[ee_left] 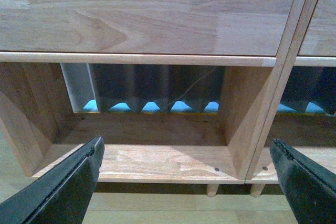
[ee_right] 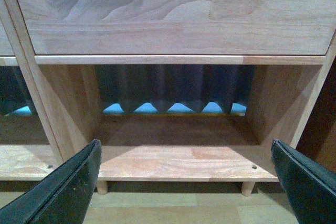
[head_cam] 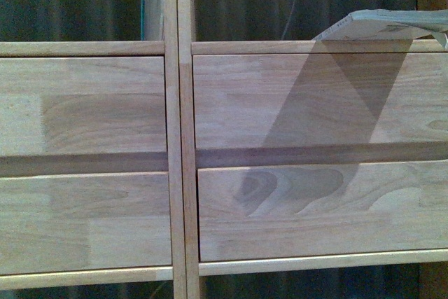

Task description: Organize books on shelf

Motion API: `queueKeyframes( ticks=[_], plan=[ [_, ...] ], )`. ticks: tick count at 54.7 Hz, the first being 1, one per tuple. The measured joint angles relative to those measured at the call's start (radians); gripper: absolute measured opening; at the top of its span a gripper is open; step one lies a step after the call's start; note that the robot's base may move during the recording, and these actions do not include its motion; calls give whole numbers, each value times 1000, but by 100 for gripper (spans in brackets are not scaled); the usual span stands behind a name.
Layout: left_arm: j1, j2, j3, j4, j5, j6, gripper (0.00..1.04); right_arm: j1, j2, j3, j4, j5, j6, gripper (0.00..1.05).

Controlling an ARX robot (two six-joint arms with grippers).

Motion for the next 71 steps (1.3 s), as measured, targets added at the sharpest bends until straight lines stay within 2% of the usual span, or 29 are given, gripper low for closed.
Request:
queueKeyframes(
  ticks=[64, 65, 66, 68, 69, 70, 71],
  plan=[
    [0, -1, 0, 0, 0, 0, 97, 0, 0, 0, 0, 0, 0, 98],
    [0, -1, 0, 0, 0, 0, 97, 10, 11, -1, 16, 45, -10, 98],
    [0, -1, 0, 0, 0, 0, 97, 64, 66, -1, 104, 231, -31, 98],
    [0, -1, 0, 0, -2, 0, 97, 153, 161, 0, 241, 512, -40, 98],
    [0, -1, 0, 0, 0, 0, 97, 191, 209, 0, 286, 637, -38, 98],
    [0, -1, 0, 0, 0, 0, 97, 208, 231, 0, 298, 696, -37, 98],
    [0, -1, 0, 0, 0, 0, 97, 235, 272, 6, 295, 806, -23, 98]
  ],
)
